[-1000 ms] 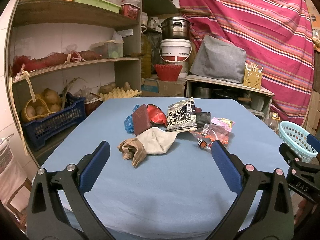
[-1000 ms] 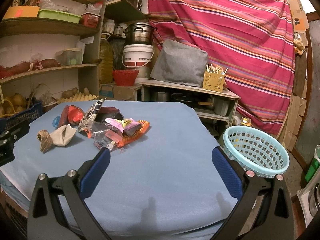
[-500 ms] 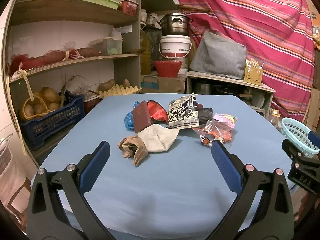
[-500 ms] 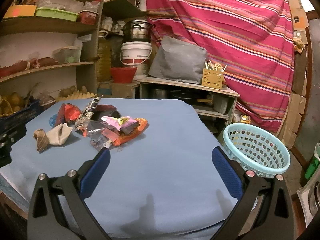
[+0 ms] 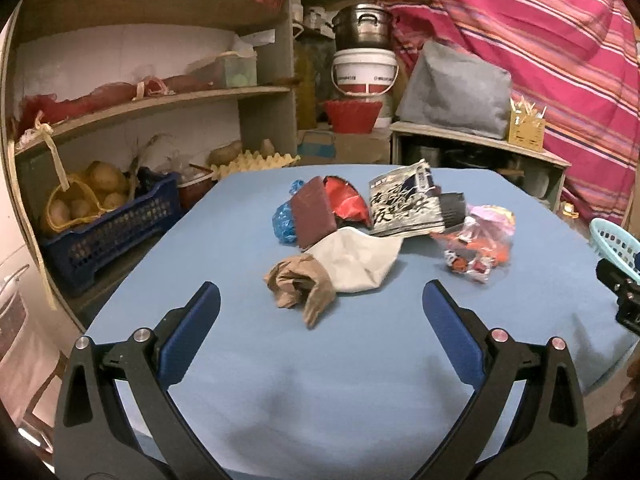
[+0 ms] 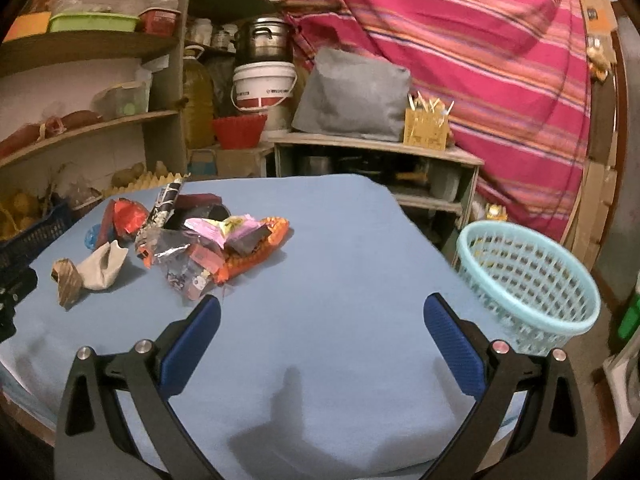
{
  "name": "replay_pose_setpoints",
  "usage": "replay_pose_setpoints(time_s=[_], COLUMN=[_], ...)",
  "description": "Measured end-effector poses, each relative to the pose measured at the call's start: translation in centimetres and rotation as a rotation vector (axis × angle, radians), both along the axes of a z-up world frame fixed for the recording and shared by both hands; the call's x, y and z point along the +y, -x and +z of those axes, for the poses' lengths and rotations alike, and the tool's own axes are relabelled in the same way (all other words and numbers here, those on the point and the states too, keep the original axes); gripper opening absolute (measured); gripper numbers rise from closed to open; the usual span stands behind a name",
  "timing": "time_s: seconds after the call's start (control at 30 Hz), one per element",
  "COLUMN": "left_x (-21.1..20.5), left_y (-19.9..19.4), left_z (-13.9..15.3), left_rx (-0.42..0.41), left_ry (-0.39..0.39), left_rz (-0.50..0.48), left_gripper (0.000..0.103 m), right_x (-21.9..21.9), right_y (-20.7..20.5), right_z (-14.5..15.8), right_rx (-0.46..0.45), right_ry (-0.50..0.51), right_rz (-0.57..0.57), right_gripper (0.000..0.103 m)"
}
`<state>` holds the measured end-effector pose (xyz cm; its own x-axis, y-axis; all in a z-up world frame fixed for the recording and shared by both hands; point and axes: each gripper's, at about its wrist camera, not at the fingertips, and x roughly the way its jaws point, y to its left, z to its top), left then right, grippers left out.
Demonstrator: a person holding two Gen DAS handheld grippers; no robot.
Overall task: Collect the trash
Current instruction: 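Reach the left tool to the tan glove and close on it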
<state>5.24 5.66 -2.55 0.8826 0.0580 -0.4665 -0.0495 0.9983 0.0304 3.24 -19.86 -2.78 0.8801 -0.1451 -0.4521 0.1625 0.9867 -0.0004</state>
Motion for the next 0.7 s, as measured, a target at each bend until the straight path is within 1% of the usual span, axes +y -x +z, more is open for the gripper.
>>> replay_pose_setpoints(time_s=[0.1,0.2,0.3,0.37,0.53,0.67,0.7], left_x=[0.9,1.6,2.0,2.2,3.2,4.3,4.7], left_y=[-1.3,-2.7,-4.3,-5.2,-7.2,-8.8,-9.5], left_z=[-0.3,-0.6,-1.1,-1.4,-2.2,-2.5,-2.8], left_rx=[0.035,0.049,0.11,0.127,0.163,0.177,0.199], left_ry=[0.003,0.004,0.017,0.015,0.02,0.016,0.025], left_rz=[0.01,0.023,-0.007,-0.004,0.005,0.003,-0.006], left_gripper=[0.098,0.098,0.098,0.098,0.098,0.098,0.098], right_x=[0.0,0.4,0.7,1.0,1.9,2.3,2.4], right_y=[-0.6,-1.3,-1.8,-1.9,-2.1,-2.4,-2.5], right_z=[-0.1,-0.2,-0.1,0.1,0.4,0.3,0.2], right_rx=[0.024,0.034,0.039,0.031,0.013,0.02,0.025], right_ry=[-0.006,0.023,-0.003,-0.003,0.034,0.061,0.064], right_rz=[-0.006,-0.025,-0.023,-0.02,-0.011,-0.013,-0.014], right_gripper=[0.099,0.099,0.099,0.099,0.099,0.099,0.099])
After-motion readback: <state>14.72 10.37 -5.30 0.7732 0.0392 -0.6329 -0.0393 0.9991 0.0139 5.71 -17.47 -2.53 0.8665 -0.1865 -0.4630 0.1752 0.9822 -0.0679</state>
